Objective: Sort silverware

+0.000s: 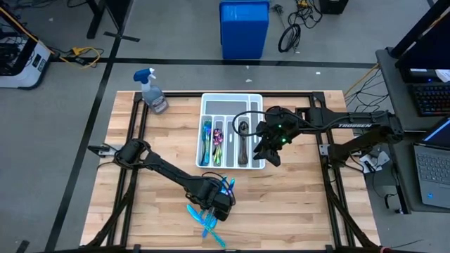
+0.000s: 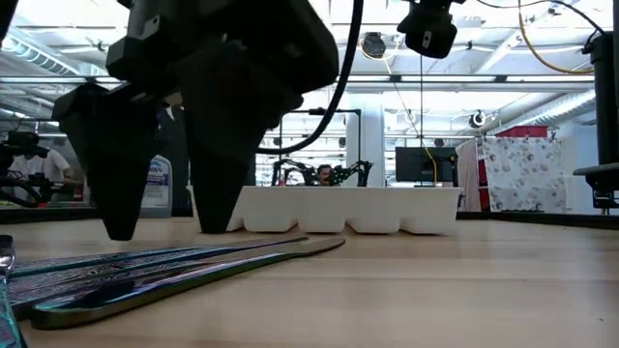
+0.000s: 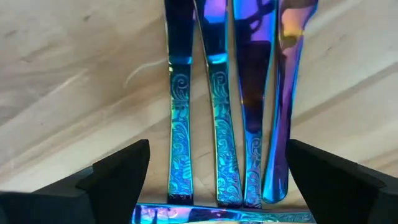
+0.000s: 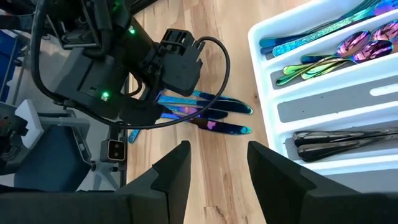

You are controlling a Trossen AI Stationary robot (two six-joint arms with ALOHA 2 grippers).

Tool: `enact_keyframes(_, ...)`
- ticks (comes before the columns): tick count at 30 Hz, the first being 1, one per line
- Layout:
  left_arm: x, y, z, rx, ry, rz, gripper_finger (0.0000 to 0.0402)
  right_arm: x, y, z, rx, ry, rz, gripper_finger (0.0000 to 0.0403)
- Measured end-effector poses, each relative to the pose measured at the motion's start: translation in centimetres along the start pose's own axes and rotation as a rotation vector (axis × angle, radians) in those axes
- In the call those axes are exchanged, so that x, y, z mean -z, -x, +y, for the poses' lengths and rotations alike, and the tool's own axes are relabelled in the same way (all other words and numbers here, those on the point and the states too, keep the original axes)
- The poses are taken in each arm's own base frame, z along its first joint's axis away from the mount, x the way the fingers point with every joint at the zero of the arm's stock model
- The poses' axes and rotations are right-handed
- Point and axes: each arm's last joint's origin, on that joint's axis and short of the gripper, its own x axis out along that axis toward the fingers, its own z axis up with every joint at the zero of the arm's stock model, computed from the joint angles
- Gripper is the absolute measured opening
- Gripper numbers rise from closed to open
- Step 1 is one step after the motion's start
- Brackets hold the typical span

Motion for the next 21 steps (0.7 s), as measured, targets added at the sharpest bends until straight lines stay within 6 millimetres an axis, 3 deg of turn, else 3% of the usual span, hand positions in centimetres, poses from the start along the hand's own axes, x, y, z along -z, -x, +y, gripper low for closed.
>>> enact_keyframes(6,0.4,-1.7,0.0,-0.047,-0.005,0.029,0.0361,-0.1,0.1,-0.1,0.002,0.009,-0.010,0.0141)
enact_keyframes(17,0.3,-1.9,0.3,-0.079,-0.050,0.080,0.0358,-0.4,0.3,-0.9,0.021,-0.004,-0.024,0.0141)
enact_keyframes(21,0.4,-2.0,0.6,-0.101,-0.046,0.101,0.0330,-0.4,0.3,-0.9,0.021,-0.010,-0.023,0.0141)
